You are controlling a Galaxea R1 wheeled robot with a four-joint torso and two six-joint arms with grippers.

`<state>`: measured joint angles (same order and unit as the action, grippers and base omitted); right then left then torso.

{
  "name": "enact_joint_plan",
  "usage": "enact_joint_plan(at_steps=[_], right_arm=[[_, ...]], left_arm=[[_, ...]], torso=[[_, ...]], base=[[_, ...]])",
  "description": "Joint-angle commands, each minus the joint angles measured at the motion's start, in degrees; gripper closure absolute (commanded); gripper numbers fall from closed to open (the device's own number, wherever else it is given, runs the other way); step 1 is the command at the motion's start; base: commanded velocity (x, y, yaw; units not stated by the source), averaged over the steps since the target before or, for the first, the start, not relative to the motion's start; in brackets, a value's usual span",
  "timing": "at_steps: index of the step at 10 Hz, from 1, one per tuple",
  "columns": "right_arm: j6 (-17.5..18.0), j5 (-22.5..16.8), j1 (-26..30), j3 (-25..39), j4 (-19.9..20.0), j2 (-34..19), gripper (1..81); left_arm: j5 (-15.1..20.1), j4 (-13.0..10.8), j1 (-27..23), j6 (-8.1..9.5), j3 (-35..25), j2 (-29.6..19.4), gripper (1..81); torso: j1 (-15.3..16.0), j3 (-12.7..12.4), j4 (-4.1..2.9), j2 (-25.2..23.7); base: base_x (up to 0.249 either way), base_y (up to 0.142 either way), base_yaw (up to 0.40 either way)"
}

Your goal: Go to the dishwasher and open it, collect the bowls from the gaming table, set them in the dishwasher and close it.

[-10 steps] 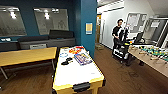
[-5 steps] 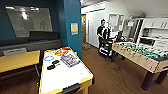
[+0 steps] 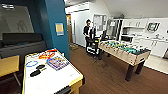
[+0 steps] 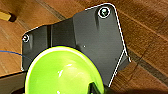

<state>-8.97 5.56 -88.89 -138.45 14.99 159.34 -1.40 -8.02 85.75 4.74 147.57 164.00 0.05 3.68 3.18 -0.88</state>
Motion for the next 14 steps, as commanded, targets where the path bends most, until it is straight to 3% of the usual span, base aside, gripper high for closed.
enact_joint_plan(at_steps=[1, 14], right_arm=[[0.10, -3.36, 2.36, -0.41, -0.23, -0.93, 81.1], [0.01, -3.36, 2.27, -3.22, -0.40, 1.00, 81.1]], left_arm=[[2.90, -0.15, -2.56, 0.18, 0.09, -0.42, 81.1], [2.90, -0.06, -2.56, 0.18, 0.09, -0.34, 81.1]], torso=[[0.00, 0.00, 0.00, 0.00], [0.00, 0.00, 0.00, 0.00]], base=[[0.000, 0.000, -0.396], [0.000, 0.000, -0.396]])
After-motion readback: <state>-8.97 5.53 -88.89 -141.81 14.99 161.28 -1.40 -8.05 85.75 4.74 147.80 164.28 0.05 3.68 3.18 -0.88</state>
